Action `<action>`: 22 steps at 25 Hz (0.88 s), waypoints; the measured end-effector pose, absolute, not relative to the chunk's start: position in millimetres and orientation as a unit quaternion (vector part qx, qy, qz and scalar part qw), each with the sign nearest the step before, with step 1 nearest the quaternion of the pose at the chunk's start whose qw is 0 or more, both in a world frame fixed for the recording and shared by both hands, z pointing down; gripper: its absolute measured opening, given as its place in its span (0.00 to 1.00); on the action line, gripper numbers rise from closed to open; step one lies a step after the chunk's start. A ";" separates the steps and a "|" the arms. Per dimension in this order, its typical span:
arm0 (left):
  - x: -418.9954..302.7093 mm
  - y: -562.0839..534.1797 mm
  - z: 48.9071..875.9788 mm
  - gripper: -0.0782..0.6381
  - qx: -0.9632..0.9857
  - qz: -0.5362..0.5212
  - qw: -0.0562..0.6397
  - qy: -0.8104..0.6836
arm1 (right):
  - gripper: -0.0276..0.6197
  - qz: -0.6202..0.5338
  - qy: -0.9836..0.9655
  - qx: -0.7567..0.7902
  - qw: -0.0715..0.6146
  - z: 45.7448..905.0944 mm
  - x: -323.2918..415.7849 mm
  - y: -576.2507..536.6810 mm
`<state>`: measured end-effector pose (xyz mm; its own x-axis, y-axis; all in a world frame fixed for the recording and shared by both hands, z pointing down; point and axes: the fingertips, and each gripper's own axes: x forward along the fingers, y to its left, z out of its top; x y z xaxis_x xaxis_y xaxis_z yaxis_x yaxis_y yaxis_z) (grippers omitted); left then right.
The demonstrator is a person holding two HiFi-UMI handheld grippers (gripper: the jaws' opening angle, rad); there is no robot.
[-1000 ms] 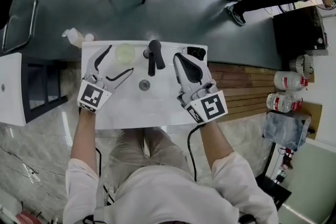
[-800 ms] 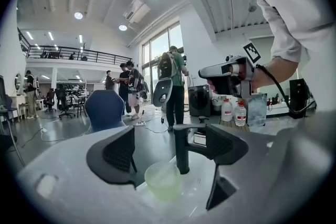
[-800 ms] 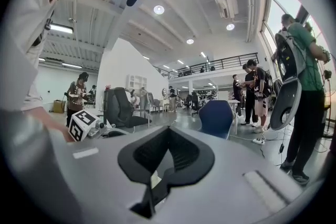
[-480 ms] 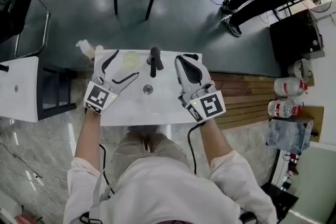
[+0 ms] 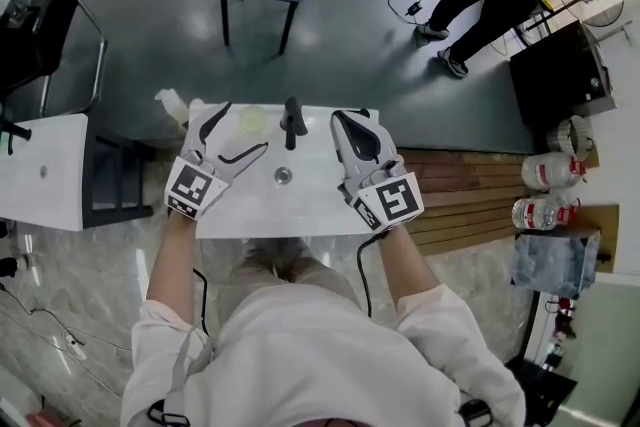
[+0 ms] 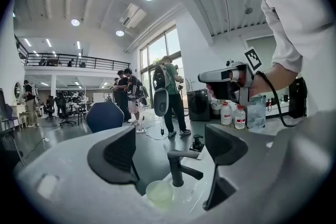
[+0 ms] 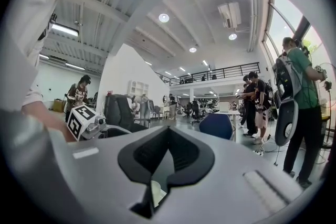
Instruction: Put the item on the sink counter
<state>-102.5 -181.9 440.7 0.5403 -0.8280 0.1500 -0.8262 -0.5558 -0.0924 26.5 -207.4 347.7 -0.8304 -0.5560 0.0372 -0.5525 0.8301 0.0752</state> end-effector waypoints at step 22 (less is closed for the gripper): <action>-79.9 -123.3 361.9 0.33 -0.864 -0.031 -0.005 0.502 | 0.05 -0.028 -0.961 0.274 0.018 335.1 39.0 -172.9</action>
